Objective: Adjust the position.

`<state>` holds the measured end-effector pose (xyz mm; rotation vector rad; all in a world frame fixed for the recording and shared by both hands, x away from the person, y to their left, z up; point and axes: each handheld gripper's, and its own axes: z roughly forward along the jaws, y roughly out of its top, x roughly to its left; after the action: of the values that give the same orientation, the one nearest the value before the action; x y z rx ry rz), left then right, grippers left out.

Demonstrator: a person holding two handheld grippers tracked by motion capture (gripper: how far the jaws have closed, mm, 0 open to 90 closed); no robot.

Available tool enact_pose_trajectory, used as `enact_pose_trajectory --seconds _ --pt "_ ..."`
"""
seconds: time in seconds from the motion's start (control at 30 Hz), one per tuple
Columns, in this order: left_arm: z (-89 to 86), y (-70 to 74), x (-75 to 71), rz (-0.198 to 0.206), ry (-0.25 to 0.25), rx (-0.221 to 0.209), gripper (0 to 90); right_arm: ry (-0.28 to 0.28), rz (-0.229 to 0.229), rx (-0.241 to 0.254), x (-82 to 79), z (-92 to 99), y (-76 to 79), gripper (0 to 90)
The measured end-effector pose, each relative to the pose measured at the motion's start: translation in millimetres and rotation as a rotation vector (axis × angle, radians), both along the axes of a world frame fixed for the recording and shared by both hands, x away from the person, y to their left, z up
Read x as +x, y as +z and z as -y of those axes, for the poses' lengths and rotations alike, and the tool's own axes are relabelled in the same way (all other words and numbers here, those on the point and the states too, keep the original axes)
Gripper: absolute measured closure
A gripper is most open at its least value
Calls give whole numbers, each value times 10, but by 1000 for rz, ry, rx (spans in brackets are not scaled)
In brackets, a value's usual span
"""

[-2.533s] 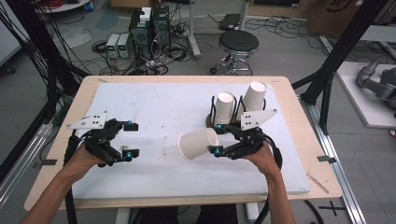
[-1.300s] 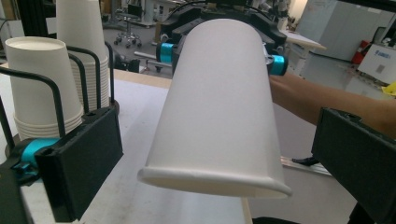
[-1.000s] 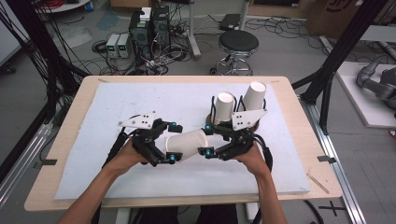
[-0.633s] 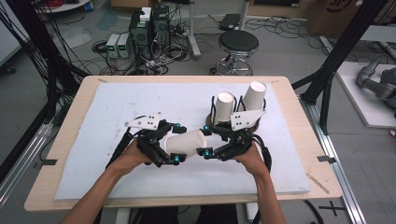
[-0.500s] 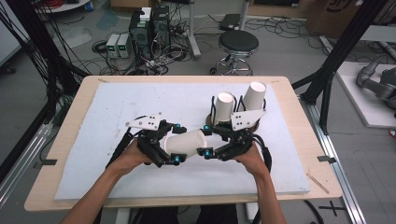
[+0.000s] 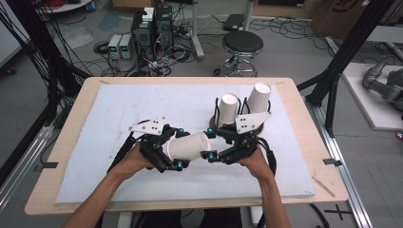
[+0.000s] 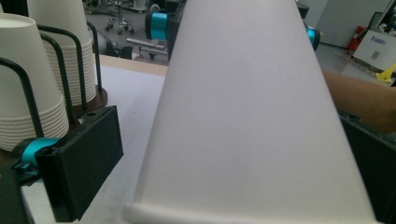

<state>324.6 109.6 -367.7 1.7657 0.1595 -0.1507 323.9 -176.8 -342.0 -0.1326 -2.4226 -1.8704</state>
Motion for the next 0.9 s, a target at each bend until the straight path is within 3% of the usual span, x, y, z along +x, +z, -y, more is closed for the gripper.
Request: enact_pose_trajectory --seconds 0.07,0.1,0.23,0.37,0.9 --pt "-3 4 -10 16 0 4 150 2 3 3 3 -4 -4 373" --pt "-3 7 -14 19 1 3 160 1 0 1 2 -3 -5 373" --pt "-12 4 -8 11 -12 4 168 1 -3 -2 2 0 -8 373" --pt "-26 12 -18 25 -26 3 236 -1 -2 -2 6 1 -13 373" --pt "-34 17 -29 51 -21 26 306 7 7 -9 6 8 -32 372"
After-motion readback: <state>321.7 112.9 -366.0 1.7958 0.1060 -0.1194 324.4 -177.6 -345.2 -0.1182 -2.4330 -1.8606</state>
